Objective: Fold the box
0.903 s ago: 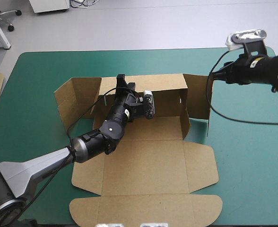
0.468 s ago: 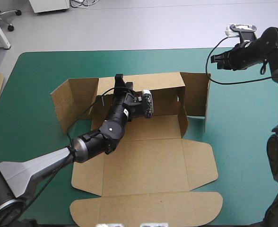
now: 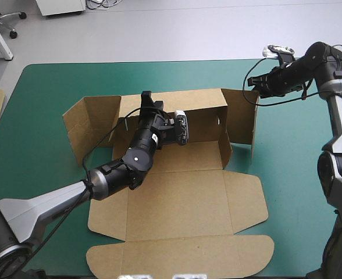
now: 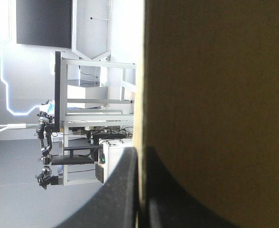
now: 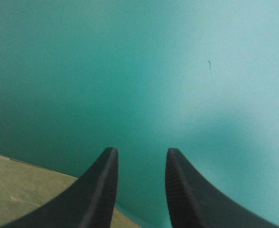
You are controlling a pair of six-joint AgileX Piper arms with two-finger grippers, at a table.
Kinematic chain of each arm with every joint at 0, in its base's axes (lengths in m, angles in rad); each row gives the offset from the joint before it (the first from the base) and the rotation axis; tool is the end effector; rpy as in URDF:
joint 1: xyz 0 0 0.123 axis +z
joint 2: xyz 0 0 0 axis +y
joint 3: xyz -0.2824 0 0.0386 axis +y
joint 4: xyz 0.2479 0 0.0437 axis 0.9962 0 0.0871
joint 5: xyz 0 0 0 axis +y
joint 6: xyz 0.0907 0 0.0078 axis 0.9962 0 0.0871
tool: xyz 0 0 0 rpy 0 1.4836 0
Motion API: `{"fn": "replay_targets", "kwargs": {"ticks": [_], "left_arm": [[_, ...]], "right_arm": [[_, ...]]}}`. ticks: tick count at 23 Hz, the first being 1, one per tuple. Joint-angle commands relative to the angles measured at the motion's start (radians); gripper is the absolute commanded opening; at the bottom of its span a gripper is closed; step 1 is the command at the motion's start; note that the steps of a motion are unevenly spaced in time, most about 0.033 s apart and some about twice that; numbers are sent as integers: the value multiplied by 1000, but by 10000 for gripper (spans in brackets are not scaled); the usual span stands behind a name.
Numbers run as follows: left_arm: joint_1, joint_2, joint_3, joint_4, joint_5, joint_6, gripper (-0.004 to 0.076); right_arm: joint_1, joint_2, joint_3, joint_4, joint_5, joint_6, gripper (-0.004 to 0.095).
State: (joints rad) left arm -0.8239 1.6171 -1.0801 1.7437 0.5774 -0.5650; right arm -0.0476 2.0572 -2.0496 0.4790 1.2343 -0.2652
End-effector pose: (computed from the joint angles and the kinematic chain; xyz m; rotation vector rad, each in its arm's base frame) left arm 0.2801 -0.2304 0.2886 1.4059 1.3282 0.8005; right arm 0.4516 0.0182 0.3227 -0.2003 2.6020 0.5520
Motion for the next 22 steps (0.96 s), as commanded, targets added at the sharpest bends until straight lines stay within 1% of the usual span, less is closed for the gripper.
{"fn": "replay_targets", "kwargs": {"ticks": [1,4,6,8,9,13,15,18,22], "left_arm": [[-3,-39,-21,21,47,-20,-15],[-3,-39,-21,21,47,-20,-15],[-3,-39,-21,21,46,-20,-15],[-3,-39,-21,21,46,-20,-15],[-3,-39,-21,21,46,-20,-15],[-3,-39,-21,21,47,-20,-15],[-3,-39,-21,21,50,-20,-15],[-3,-39,-21,21,52,-20,-15],[-3,-39,-21,21,54,-20,-15]], "right_arm": [[-3,-90,-12,57,14,-31,319],[5,-129,35,59,14,-61,319],[6,-168,115,77,14,-101,319],[6,-201,189,151,6,-168,318],[6,-222,243,229,-15,-231,318],[6,-269,380,308,-33,-341,319],[6,-288,433,342,-48,-372,319],[6,-348,541,415,-101,-479,318],[6,-436,694,500,-204,-656,319]]}}
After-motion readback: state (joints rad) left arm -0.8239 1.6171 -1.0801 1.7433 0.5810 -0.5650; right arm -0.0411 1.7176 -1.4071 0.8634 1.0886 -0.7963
